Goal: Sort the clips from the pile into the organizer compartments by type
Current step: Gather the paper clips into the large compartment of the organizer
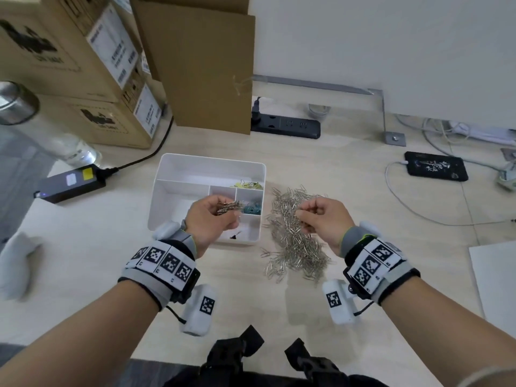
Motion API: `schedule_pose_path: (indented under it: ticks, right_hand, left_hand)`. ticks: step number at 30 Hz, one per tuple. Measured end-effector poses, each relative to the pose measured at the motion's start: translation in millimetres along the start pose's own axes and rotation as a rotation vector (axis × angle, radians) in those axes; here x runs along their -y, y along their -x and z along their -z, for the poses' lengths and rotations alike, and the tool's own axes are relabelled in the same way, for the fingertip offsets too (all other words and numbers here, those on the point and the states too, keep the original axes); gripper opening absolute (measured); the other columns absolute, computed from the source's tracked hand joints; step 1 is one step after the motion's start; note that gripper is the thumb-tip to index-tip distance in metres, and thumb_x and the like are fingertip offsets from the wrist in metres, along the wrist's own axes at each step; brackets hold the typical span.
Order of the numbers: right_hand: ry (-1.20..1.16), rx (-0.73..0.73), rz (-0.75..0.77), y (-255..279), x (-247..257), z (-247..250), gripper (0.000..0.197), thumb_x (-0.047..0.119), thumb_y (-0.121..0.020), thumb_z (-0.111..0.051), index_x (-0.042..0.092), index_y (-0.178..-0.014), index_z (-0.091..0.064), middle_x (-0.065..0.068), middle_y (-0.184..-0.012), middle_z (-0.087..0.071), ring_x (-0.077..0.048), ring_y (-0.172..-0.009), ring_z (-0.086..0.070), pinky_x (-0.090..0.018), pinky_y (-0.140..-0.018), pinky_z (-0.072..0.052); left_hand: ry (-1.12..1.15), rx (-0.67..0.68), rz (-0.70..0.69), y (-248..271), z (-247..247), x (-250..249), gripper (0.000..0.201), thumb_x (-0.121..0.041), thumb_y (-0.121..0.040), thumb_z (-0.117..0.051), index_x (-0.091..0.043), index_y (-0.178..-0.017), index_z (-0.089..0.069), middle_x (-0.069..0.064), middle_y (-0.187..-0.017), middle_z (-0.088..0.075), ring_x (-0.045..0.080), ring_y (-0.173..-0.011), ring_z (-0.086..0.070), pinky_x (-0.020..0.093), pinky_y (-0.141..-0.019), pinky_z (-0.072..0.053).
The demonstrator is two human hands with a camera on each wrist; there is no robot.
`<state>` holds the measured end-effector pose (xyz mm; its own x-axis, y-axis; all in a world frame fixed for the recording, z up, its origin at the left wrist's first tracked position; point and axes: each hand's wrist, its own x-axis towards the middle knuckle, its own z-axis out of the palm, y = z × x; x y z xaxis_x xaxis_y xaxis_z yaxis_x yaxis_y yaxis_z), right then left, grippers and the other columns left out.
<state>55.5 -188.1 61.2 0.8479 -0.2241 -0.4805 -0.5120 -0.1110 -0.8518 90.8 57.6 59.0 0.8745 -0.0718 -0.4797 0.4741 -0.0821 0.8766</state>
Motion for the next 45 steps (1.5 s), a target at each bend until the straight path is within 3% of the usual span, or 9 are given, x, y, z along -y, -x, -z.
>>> schedule_pose_path:
  ticks: [8, 15, 19, 23, 27, 30, 35, 41, 45]
  right_hand:
    - [-0.019, 0.099, 0.075, 5, 34, -55, 0.014, -0.003, -0.081, -0.069, 0.01, -0.078, -0.066, -0.006, -0.066, -0.062, -0.012, -0.051, -0.059, -0.024, -0.05, -0.055]
    - [0.002, 0.2, 0.091, 3, 50, -114, 0.009, -0.005, -0.081, -0.069, 0.004, -0.081, -0.065, -0.007, -0.063, -0.059, -0.014, -0.05, -0.058, -0.027, -0.053, -0.057]
    - [0.069, 0.24, 0.091, 0, 54, -143, 0.013, -0.002, -0.082, -0.069, 0.009, -0.076, -0.065, -0.006, -0.063, -0.059, -0.015, -0.053, -0.057, -0.028, -0.056, -0.059]
    - [0.174, 0.249, 0.083, -8, 54, -172, 0.018, 0.002, -0.083, -0.069, 0.014, -0.072, -0.062, -0.004, -0.064, -0.059, -0.016, -0.054, -0.057, -0.033, -0.059, -0.058]
    - [0.337, 0.225, 0.163, -13, 58, -195, 0.016, 0.002, -0.082, -0.067, 0.014, -0.073, -0.063, -0.003, -0.069, -0.06, -0.019, -0.063, -0.059, -0.033, -0.061, -0.059]
    - [0.611, 0.22, 0.267, -13, 59, -208, 0.011, 0.014, -0.082, -0.066, 0.025, -0.084, -0.063, 0.005, -0.083, -0.066, -0.018, -0.08, -0.062, -0.031, -0.081, -0.054]
    - [0.77, 0.29, 0.265, -9, 55, -213, 0.02, 0.019, -0.088, -0.063, 0.024, -0.107, -0.065, 0.004, -0.107, -0.065, -0.017, -0.095, -0.06, -0.026, -0.087, -0.049]
    - [0.602, 0.188, 0.286, -5, 56, -185, 0.011, 0.017, -0.089, -0.062, 0.022, -0.097, -0.067, 0.002, -0.097, -0.068, -0.016, -0.091, -0.063, -0.034, -0.093, -0.051]
    - [0.592, 0.076, 0.286, 3, 50, -147, 0.007, 0.02, -0.088, -0.064, 0.026, -0.09, -0.066, 0.011, -0.085, -0.063, -0.008, -0.077, -0.058, -0.021, -0.079, -0.047]
  left_hand:
    - [-0.303, -0.269, 0.001, -32, 75, 7, 0.014, 0.0, -0.086, -0.07, -0.013, -0.085, -0.065, 0.01, -0.084, -0.071, 0.017, -0.062, -0.068, 0.016, -0.053, -0.055]
    - [-1.07, -0.027, 0.017, -46, 92, 18, 0.017, -0.033, -0.086, -0.071, -0.027, -0.1, -0.063, -0.001, -0.098, -0.072, 0.021, -0.083, -0.068, 0.035, -0.078, -0.058]
    - [-1.021, -0.005, -0.072, -39, 102, 24, 0.032, -0.025, -0.088, -0.066, -0.028, -0.12, -0.063, -0.003, -0.111, -0.069, 0.02, -0.091, -0.067, 0.034, -0.083, -0.056]
    - [-0.857, -0.069, -0.169, -26, 118, 28, 0.025, -0.024, -0.089, -0.068, -0.025, -0.114, -0.068, -0.007, -0.109, -0.07, 0.013, -0.094, -0.065, 0.028, -0.087, -0.051]
    - [-0.737, -0.226, -0.269, -17, 128, 25, 0.013, -0.011, -0.09, -0.066, -0.017, -0.101, -0.071, -0.005, -0.093, -0.068, 0.006, -0.076, -0.059, 0.011, -0.068, -0.04]
    - [-0.699, -0.362, -0.332, -15, 138, 29, 0.012, -0.01, -0.089, -0.067, -0.013, -0.1, -0.07, 0.002, -0.095, -0.064, 0.012, -0.077, -0.055, 0.019, -0.07, -0.038]
    - [-0.646, -0.413, -0.255, -15, 142, 38, 0.028, -0.019, -0.09, -0.067, -0.012, -0.117, -0.064, 0.005, -0.106, -0.061, 0.016, -0.085, -0.057, 0.026, -0.074, -0.041]
    - [-0.548, -0.308, -0.085, -24, 140, 44, 0.037, -0.017, -0.094, -0.059, -0.013, -0.131, -0.053, 0.009, -0.12, -0.065, 0.021, -0.086, -0.063, 0.03, -0.074, -0.046]
    - [-0.649, -0.392, -0.339, -19, 128, 36, 0.044, -0.012, -0.087, -0.068, -0.008, -0.129, -0.056, 0.015, -0.119, -0.062, 0.032, -0.1, -0.061, 0.041, -0.083, -0.05]
